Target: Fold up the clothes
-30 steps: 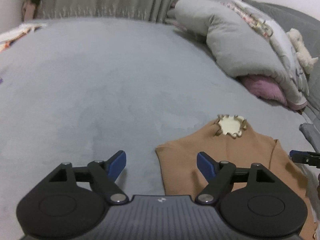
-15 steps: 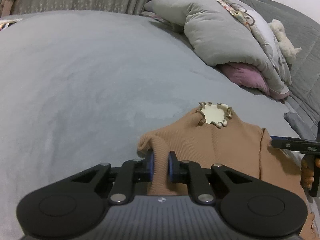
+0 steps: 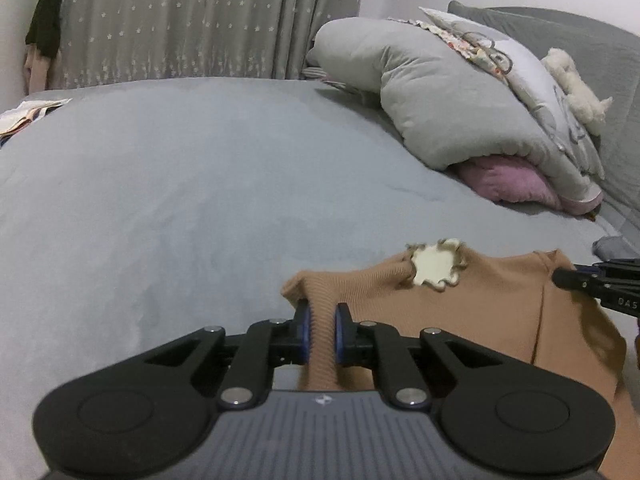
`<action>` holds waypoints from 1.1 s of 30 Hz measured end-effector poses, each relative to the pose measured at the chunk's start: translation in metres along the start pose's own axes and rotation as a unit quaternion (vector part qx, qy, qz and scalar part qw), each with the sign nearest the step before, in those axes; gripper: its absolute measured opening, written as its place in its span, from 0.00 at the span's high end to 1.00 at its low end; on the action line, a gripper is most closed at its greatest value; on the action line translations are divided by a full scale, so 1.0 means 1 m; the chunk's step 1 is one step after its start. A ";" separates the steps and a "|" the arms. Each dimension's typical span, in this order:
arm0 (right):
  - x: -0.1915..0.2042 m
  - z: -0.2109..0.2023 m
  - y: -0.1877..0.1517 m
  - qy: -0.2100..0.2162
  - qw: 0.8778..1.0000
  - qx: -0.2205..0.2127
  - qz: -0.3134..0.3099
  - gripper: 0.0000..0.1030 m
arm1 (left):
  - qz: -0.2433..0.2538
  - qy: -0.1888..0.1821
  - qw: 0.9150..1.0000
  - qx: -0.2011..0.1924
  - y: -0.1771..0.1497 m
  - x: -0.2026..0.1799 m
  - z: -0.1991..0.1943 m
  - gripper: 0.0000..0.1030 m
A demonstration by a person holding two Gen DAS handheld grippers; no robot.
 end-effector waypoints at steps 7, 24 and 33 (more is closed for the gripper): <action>0.012 0.012 -0.014 -0.030 0.999 0.024 -0.012 0.91 | -0.017 0.012 1.000 -0.002 -0.011 0.010 0.016 0.85; -0.018 -0.101 -0.035 -0.069 0.994 0.054 0.062 0.24 | -0.010 0.065 0.998 0.009 -0.065 -0.041 -0.120 0.47; 0.011 -0.151 -0.076 -0.036 0.991 0.099 0.082 0.05 | -0.004 0.037 0.998 0.047 -0.154 -0.107 -0.171 0.12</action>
Point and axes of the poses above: each gripper's, at about its wrist camera, not at the fingertips, and z roughly the way its jaws point, x to its left, y to its top, the point moved 1 cm from there along z, roughly the way its jaws point, and after that the axes turned 13 degrees about -y, right-handed, at the moved point
